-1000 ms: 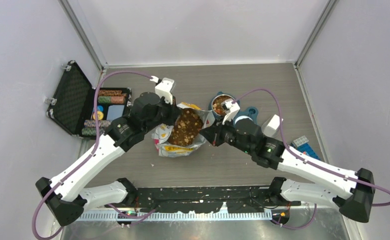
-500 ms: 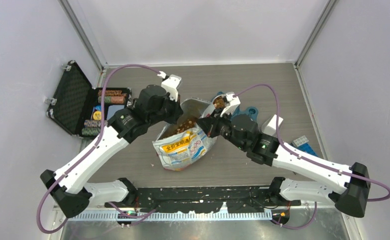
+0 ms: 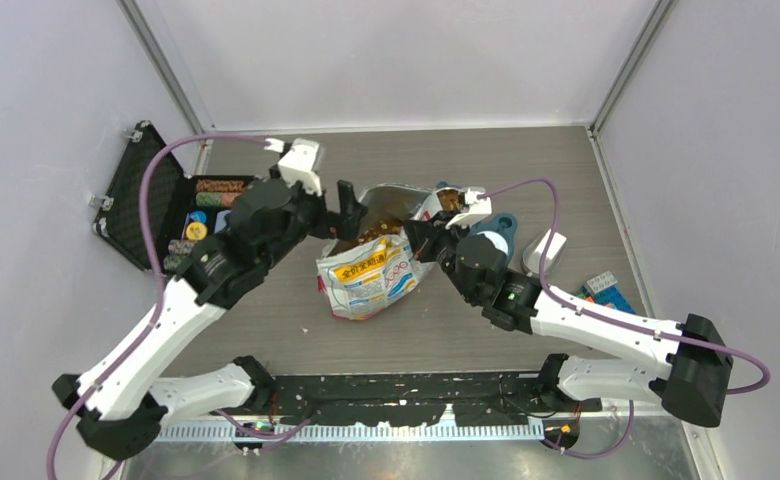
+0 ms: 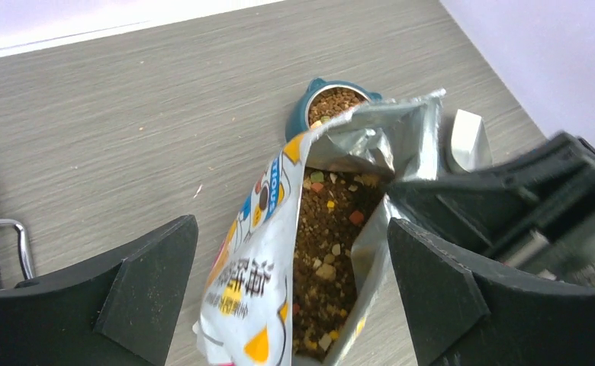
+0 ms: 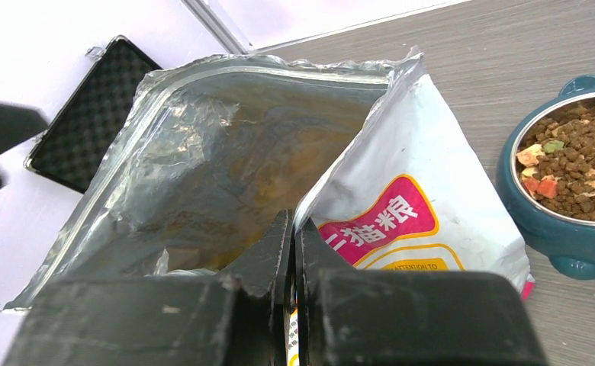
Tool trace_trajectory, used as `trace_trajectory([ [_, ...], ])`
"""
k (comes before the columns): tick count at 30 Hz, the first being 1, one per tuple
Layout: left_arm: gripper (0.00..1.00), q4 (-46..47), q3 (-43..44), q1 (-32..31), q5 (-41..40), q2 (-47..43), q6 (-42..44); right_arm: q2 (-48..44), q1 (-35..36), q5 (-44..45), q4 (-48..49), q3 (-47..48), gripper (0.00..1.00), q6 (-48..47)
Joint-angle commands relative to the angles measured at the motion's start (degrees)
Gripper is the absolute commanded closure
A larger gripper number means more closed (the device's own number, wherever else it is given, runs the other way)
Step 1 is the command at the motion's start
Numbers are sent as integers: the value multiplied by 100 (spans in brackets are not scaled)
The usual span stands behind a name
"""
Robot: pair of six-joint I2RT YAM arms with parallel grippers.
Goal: Serve the pet food
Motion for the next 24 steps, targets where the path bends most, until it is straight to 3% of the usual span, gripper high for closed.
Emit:
trace_trajectory([
  [1,1,373,-800,-26,482,-900,238,-43,-113,838,1204,621,95,-249],
  [4,1,575,-1673,-26,1287,-1492,633,-25,-201,630,1041,786,95,-227],
  [7,1,1136,-2499,-29,1562,-1981,845,-27,-251,491,719,1081,95,-328],
  [12,1,1477,-2973,-26,1257,-2141,1030,-133,-281,229,547,1205,95,-414],
  [14,6,1482,-2971,-26,1038,-2029,1136,-149,-289,112,453,1248,95,-416],
  [17,23,1594,-2988,-26,1269,-1847,1255,-148,-304,-32,360,1284,95,-389],
  [19,40,1719,-3040,-26,1553,-1787,1333,-137,-307,-43,294,1320,95,-376],
  [23,99,1935,-3169,-26,1748,-1862,1373,-126,-372,45,127,1423,95,-465],
  [24,100,2014,-3211,-26,1772,-1924,1310,-118,-395,38,20,1513,95,-502],
])
